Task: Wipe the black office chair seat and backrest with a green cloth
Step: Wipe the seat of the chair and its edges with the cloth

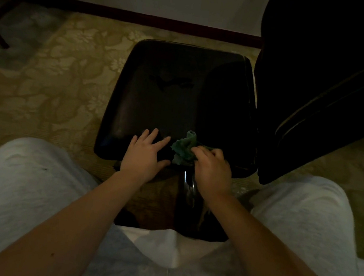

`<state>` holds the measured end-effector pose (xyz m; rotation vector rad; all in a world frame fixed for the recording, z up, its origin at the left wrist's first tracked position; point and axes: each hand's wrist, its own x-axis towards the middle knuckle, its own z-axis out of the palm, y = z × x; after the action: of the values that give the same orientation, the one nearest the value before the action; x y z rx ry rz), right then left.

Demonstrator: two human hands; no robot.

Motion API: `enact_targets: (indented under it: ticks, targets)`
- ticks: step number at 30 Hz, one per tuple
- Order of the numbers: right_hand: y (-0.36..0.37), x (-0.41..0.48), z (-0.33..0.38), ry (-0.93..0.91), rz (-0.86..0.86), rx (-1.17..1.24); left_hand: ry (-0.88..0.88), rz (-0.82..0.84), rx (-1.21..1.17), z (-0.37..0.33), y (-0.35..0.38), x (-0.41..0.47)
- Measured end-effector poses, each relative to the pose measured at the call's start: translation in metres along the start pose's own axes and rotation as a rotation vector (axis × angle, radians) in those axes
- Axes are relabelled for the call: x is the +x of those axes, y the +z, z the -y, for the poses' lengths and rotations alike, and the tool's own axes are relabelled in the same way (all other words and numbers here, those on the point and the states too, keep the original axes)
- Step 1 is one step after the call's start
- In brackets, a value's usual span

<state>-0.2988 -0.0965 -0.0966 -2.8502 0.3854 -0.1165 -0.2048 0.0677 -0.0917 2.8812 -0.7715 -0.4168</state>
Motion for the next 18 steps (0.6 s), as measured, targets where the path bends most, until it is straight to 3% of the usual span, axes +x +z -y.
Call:
enact_targets:
  ticks: [3,9,12,18]
  targets:
    - [-0.013,0.001,-0.019,0.031,0.033,-0.024,-0.004,0.013,-0.015,-0.001,-0.004,-0.001]
    - [-0.019,-0.003,-0.027,0.263,-0.017,0.068,-0.009,-0.004,-0.017,-0.007,-0.003,-0.003]
    - [-0.014,-0.002,-0.02,0.243,-0.018,0.075,-0.01,0.01,-0.02,-0.009,-0.003,-0.003]
    - [-0.001,0.001,0.005,0.004,-0.019,0.077,-0.006,0.008,0.003,-0.009,-0.004,-0.003]
